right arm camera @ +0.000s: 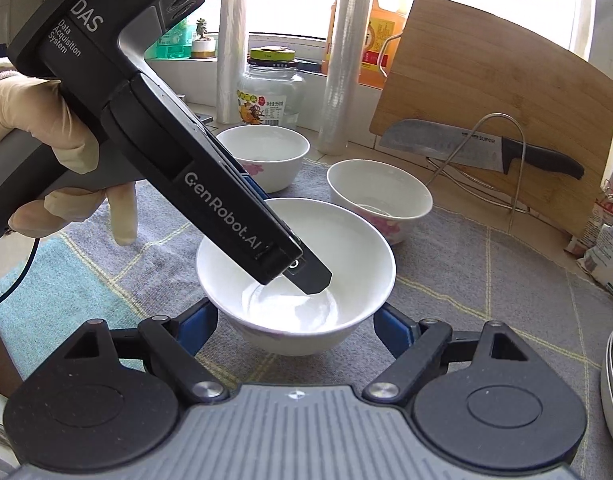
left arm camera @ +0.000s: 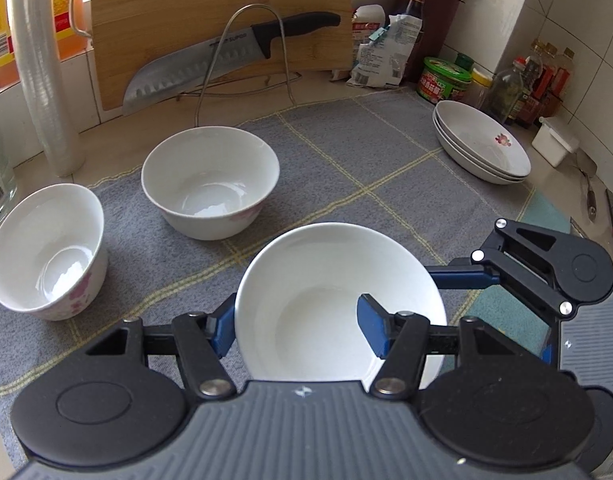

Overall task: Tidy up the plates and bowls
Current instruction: 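Carry the white bowl with the left gripper and set it on the towel, then open the left gripper and withdraw it from the bowl, then move the left gripper to the pink-flowered bowl and close on its rim, then lift the pink-flowered bowl with the left gripper over the white bowl, then lower the bowl into the white bowl and open the left gripper, then withdraw the left gripper from the stacked bowls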

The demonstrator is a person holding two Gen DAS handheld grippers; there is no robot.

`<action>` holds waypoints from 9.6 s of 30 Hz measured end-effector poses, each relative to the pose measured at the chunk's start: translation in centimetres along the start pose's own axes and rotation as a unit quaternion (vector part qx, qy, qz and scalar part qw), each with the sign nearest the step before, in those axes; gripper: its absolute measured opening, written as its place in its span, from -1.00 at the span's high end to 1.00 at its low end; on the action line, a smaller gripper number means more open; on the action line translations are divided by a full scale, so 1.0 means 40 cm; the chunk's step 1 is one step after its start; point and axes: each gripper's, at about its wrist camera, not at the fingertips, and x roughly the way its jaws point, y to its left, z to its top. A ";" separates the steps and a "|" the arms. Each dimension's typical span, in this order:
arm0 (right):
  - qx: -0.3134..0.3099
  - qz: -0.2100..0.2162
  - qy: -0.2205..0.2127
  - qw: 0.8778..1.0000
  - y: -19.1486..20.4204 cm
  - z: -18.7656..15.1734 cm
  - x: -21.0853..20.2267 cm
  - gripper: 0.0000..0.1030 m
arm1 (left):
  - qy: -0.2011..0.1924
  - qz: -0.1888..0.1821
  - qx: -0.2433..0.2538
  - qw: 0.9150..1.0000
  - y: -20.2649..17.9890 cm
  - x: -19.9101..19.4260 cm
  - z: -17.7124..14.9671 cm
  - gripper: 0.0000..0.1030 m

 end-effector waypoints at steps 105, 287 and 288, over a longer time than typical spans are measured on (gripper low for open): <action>-0.028 0.011 0.042 0.999 -0.176 0.154 0.169 -1.00 | -0.065 0.121 0.018 0.990 0.159 0.072 0.162 -0.84; 0.026 0.009 0.074 0.997 -0.155 -0.002 -0.090 -1.00 | -0.048 -0.002 0.074 0.996 -0.154 0.020 0.080 -0.79; 0.027 0.008 0.073 0.997 -0.154 -0.001 -0.092 -1.00 | -0.054 0.004 0.073 0.996 -0.153 0.013 0.075 -0.80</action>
